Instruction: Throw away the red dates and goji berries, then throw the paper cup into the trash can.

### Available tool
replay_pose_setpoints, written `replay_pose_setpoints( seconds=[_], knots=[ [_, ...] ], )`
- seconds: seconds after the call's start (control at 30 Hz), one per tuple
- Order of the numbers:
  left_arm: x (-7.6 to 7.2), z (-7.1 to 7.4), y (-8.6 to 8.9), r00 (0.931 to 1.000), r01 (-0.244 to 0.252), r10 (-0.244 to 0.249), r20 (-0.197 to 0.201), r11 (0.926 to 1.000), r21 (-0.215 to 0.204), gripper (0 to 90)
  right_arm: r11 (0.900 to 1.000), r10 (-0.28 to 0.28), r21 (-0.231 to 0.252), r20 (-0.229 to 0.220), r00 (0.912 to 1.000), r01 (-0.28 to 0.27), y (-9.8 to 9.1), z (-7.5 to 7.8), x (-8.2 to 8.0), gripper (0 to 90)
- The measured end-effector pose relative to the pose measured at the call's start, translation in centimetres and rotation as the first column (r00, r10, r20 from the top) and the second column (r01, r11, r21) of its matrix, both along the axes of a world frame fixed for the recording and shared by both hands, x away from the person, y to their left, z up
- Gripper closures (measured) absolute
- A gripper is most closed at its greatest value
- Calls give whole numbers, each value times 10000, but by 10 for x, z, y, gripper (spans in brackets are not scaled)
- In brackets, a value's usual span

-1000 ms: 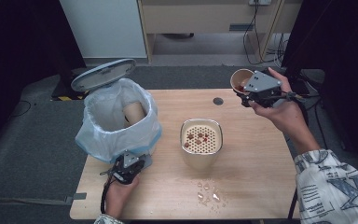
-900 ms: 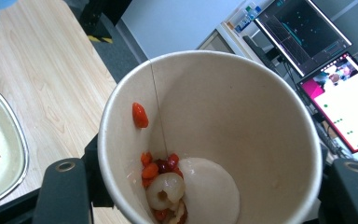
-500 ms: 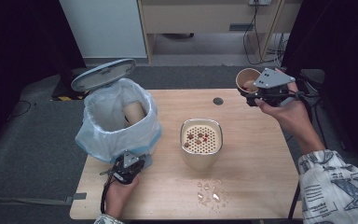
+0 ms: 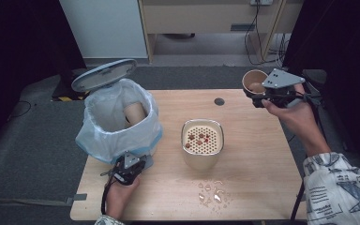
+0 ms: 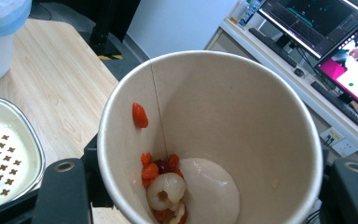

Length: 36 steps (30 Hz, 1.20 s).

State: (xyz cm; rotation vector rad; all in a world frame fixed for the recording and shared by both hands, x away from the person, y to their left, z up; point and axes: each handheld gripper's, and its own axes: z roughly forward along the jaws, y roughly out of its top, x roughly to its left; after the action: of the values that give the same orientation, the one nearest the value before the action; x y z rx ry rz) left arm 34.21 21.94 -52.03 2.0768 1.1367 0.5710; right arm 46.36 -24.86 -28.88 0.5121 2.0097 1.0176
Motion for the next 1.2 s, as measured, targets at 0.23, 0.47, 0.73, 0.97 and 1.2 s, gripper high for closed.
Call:
replay_pose_setpoints(
  seconds=[0.23, 0.47, 0.73, 0.97, 1.2],
  knots=[
    [0, 0, 0, 10000, -6, 6, -1, 10000, -7, 895, 9986, -10, 528, -357, 9994, 28, -10, -2, 3, 306],
    [0, 0, 0, 10000, 0, 1, 14, 10000, -14, 894, 9937, 242, 1113, -859, 9960, -145, -9, -3, 5, 305],
    [0, 0, 0, 10000, 2, -2, -6, 10000, -12, 895, 9879, 676, 1477, -1384, 9881, -469, 2, -2, 8, 305],
    [0, 0, 0, 10000, -21, 21, 6, 10000, -47, 895, 9826, 1024, 1697, -1564, 9824, -754, 16, 5, 11, 304],
    [0, 0, 0, 10000, -7, 7, 10, 10000, -46, 894, 9761, 1290, 1963, -1763, 9758, -936, 27, 12, 13, 303]
  ],
)
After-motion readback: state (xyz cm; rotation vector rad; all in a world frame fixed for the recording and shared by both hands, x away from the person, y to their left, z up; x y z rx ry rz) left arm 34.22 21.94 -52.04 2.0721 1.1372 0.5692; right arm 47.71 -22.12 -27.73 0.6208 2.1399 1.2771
